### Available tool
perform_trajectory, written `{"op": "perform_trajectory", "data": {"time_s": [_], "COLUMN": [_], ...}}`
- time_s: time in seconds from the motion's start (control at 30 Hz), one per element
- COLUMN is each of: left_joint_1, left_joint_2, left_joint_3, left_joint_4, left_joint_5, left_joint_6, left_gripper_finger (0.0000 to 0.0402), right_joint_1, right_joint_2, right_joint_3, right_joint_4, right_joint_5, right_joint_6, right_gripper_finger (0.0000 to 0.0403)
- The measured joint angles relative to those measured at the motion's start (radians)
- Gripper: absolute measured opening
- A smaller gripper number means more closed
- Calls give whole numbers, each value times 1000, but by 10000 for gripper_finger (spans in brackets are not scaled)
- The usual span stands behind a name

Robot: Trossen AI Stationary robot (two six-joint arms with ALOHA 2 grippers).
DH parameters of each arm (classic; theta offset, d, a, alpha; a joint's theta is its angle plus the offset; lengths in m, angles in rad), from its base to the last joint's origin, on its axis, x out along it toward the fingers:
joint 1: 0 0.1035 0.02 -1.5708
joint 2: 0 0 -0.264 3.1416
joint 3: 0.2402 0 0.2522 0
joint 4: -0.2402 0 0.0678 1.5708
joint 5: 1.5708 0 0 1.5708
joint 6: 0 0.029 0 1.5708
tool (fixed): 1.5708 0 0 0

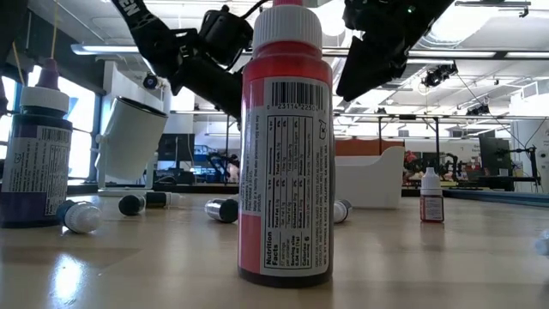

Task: Pick & Place food coloring
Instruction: Put the big pink food coloring bottle into the white bin

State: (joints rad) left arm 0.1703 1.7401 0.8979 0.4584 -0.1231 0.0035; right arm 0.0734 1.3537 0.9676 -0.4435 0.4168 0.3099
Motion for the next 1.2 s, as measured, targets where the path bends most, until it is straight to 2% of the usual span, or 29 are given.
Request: {"op": "perform_trajectory", "data": {"time_s": [0.13, 0.23, 0.33, 0.43, 0.63, 0.77, 0.87, 0.93, 1.07, 1.2], "left_joint_1": [0, 0, 0, 0, 0, 0, -15, -45, -143, -235], "left_joint_2": [-2, -21, -78, -168, -384, -528, -621, -679, -777, -840], "left_joint_3": [31, 73, 116, 177, 314, 323, 265, 186, -6, -215], "left_joint_4": [-3, -66, -204, -392, -841, -1088, -1203, -1223, -1132, -889], "left_joint_5": [-6, -37, -70, -59, 65, 265, 461, 530, 504, 472], "left_joint_6": [43, 79, 121, 123, 123, 100, 70, 66, 44, 39], "left_gripper_finger": [98, 98, 99, 98, 98, 98, 98, 98, 98, 98], "right_joint_1": [0, 0, 0, 0, 3, 32, 77, 113, 200, 293], "right_joint_2": [0, 0, 0, 0, 50, 131, 188, 213, 220, 242], "right_joint_3": [0, 0, 0, 0, 0, 0, 0, 0, 0, 0], "right_joint_4": [0, 0, -1, -1, 29, 133, 243, 321, 450, 575], "right_joint_5": [-4, -7, -7, -16, -96, -160, -234, -266, -302, -316], "right_joint_6": [3, 3, 3, 3, -4, -47, -115, -145, -161, -178], "right_gripper_finger": [220, 220, 220, 220, 220, 220, 220, 220, 220, 220]}}
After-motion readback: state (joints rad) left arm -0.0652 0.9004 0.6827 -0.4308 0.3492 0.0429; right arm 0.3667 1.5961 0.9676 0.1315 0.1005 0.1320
